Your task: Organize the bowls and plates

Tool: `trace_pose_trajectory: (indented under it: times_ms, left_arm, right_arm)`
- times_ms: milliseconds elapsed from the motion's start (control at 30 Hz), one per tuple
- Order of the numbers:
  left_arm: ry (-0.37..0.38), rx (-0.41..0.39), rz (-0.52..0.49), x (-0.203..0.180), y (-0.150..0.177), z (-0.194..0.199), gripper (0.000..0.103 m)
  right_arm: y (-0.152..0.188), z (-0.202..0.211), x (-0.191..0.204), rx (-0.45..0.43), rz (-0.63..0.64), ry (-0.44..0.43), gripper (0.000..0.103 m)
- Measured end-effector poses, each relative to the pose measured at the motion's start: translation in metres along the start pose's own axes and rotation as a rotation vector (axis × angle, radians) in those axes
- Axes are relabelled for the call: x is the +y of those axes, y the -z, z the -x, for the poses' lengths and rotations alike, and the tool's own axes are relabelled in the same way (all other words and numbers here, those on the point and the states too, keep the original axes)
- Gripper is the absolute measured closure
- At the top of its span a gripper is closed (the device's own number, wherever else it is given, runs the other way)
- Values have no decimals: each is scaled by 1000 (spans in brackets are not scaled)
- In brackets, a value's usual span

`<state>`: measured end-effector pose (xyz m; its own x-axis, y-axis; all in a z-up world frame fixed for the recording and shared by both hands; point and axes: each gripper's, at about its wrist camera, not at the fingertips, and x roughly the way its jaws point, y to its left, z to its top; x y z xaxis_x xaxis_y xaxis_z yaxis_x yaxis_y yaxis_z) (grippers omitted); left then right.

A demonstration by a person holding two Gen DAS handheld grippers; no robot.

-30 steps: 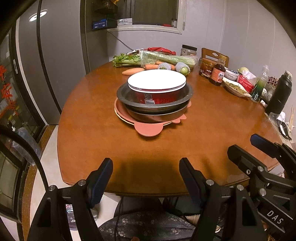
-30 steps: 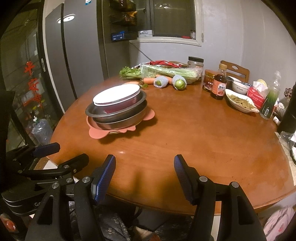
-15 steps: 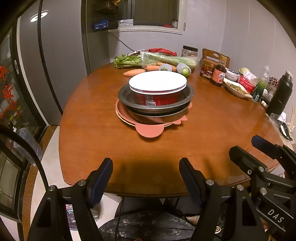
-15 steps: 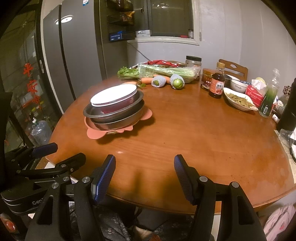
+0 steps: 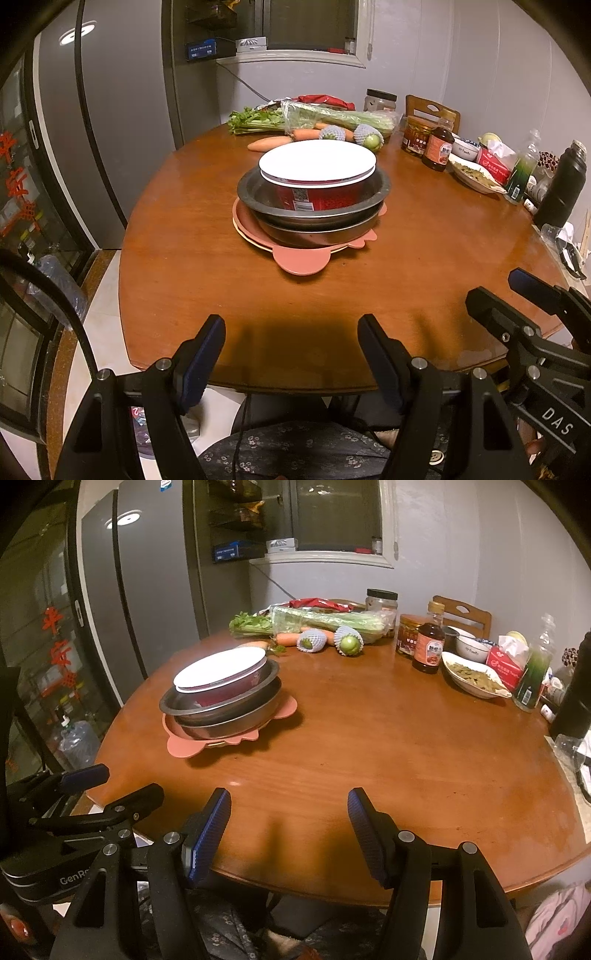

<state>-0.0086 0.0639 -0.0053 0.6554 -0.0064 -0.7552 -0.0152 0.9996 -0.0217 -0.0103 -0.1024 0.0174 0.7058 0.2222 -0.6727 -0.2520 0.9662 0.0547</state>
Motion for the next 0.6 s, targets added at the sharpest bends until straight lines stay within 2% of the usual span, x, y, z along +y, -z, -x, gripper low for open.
trace_pose_trajectory:
  times_ms: [600]
  left_arm:
    - [-30, -11, 5, 3, -7, -5, 29]
  right_arm:
    - [-5, -6, -8, -5, -18, 24, 35]
